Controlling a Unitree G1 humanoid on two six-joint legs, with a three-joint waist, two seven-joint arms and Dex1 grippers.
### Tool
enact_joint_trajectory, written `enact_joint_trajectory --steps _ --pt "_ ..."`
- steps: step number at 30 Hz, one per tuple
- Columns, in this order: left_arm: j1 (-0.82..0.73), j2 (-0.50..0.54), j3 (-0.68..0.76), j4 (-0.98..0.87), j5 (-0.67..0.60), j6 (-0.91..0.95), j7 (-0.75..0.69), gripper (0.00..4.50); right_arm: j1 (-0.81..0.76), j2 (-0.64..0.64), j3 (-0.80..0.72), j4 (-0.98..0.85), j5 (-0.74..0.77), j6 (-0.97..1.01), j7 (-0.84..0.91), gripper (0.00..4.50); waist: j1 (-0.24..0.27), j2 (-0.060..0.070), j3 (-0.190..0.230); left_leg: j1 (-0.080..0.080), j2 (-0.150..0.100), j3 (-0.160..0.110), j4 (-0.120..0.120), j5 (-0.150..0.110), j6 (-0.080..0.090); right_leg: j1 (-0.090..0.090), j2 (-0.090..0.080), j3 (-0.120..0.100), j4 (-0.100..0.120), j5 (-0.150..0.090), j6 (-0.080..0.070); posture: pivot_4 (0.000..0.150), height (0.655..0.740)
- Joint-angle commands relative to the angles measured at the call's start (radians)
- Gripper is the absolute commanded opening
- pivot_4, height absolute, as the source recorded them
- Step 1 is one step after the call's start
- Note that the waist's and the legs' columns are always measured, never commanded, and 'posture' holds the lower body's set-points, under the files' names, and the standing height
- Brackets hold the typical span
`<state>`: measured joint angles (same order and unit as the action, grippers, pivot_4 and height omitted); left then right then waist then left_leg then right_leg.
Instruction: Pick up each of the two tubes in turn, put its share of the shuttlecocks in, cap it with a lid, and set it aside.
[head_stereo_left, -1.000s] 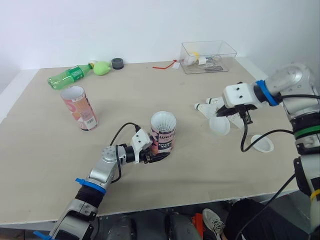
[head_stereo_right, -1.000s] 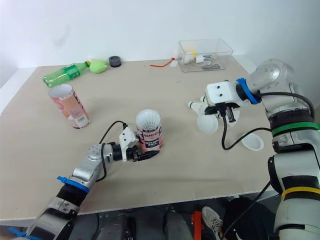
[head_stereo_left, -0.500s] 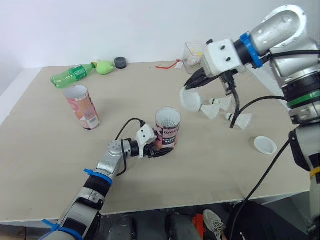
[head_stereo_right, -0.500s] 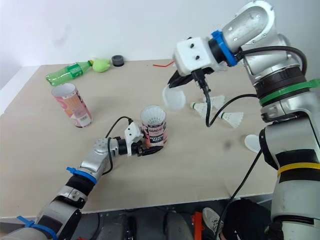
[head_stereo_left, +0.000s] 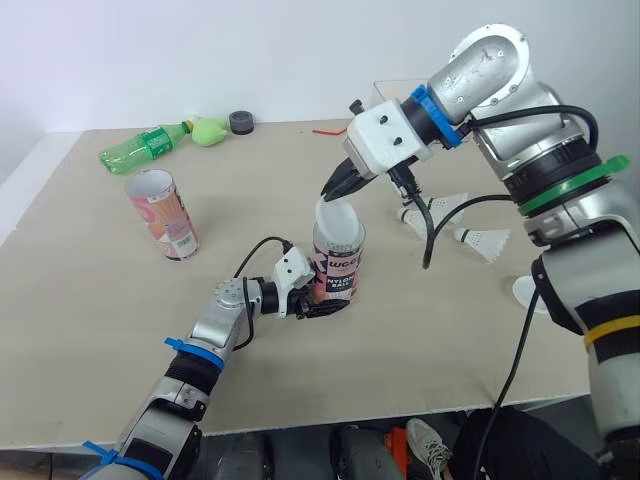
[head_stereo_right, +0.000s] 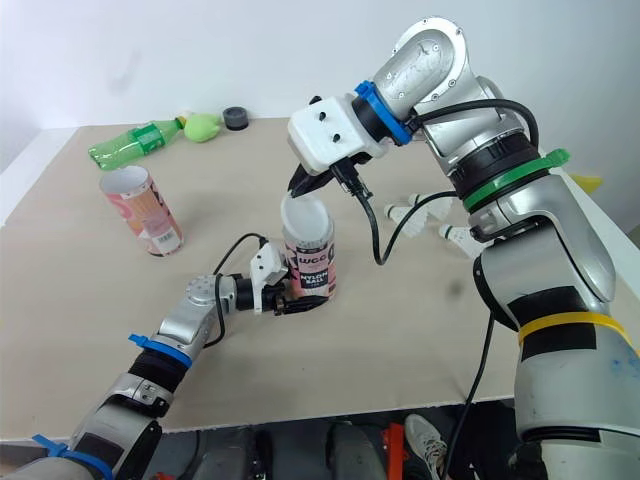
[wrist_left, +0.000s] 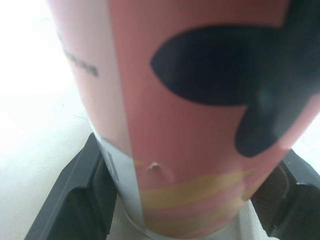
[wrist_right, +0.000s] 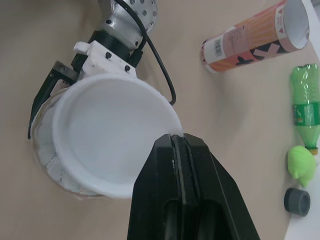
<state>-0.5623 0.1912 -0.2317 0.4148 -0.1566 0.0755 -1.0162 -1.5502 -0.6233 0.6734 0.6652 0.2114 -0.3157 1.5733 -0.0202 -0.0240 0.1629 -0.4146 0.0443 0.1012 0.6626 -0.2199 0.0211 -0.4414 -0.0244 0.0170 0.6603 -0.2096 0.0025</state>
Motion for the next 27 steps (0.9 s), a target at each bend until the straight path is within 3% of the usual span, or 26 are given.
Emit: enact_joint_trajectory --steps 1,9,27 --pt "0.032 -0.001 -0.033 0.027 0.018 0.035 -0.008 2.99 -0.022 0.004 -0.001 0.004 -0.007 -0.036 0.041 0.11 0.000 0.000 0.000 0.000 0.000 0.000 0.000 0.000 0.000 0.000 0.000 0.000 0.000 0.000 0.000 0.150 0.7400" --pt "0.045 0.002 -0.035 0.014 0.021 0.043 -0.005 2.99 0.012 -0.040 0.076 -0.073 0.013 -0.063 0.041 0.11 0.000 0.000 0.000 0.000 0.000 0.000 0.000 0.000 0.000 0.000 0.000 0.000 0.000 -0.001 0.000 0.150 0.7400" --pt "0.059 0.000 -0.032 0.005 0.019 0.069 -0.005 2.99 -0.066 -0.054 0.080 -0.076 -0.029 -0.110 0.041 0.11 0.000 0.000 0.000 0.000 0.000 -0.001 0.000 0.000 0.000 0.000 0.000 -0.001 0.000 -0.001 0.001 0.150 0.7400"
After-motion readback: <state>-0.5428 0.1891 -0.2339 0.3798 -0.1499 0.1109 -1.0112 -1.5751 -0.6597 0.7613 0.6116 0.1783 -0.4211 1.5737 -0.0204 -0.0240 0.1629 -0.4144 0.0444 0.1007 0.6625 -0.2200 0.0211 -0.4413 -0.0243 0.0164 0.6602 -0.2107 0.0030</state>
